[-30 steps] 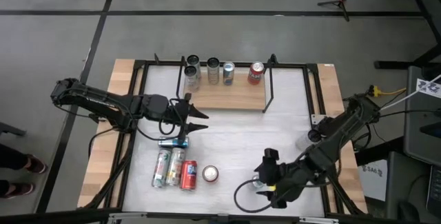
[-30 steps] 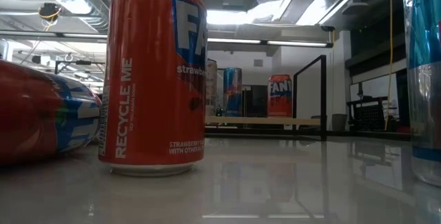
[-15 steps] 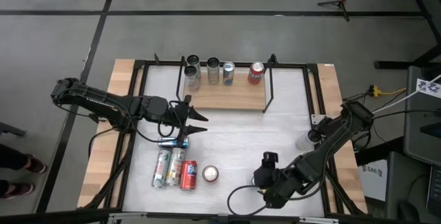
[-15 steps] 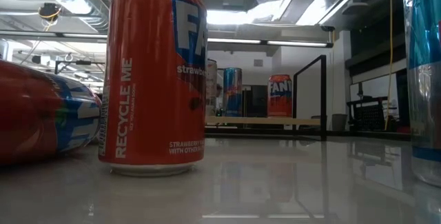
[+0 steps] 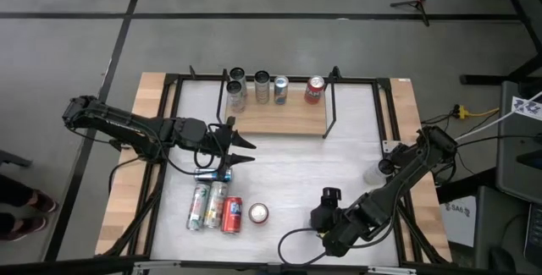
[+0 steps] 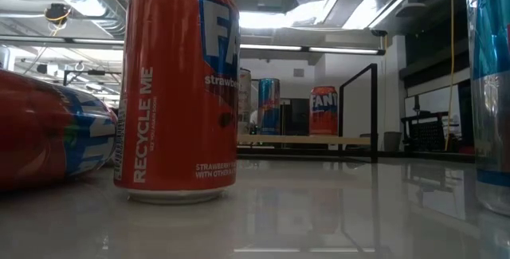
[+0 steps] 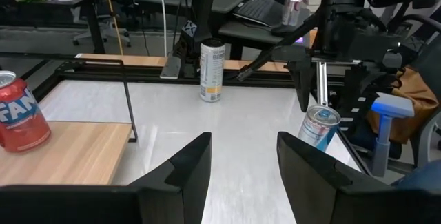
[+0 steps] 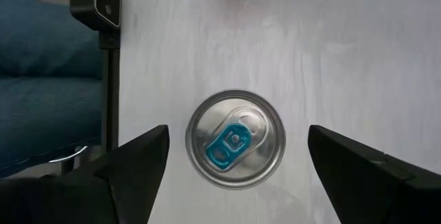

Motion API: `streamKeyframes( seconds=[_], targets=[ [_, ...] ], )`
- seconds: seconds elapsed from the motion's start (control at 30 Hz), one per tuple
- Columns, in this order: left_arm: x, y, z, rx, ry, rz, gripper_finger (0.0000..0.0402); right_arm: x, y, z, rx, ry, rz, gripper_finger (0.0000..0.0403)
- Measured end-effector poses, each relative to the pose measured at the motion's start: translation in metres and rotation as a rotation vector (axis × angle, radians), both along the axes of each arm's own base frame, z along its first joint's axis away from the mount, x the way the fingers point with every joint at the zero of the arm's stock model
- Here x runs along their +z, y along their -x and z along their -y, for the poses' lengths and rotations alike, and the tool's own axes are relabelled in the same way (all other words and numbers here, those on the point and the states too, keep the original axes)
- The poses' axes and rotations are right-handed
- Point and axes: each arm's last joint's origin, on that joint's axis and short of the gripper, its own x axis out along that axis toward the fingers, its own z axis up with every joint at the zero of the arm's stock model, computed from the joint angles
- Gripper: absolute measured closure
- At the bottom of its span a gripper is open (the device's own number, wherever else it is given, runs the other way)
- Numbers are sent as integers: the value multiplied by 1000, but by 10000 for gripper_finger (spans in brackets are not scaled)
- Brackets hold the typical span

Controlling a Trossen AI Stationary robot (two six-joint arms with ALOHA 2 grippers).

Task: Place canned beverage on shelf
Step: Put the bottom blue soda can on the shelf aligned with the other blue soda can

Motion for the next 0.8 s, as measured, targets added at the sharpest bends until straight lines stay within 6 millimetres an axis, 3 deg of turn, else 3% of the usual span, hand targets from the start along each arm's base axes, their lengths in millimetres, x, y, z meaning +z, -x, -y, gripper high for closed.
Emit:
streamKeyframes(
  seconds=[0.43, 0.8],
  targets=[
    [0, 0, 0, 0, 0, 0, 244, -1, 0, -1, -25, -27, -12, 61],
    [0, 0, 0, 0, 0, 0, 243, -32, -11, -12, -6, 9, -99, 61]
  ],
)
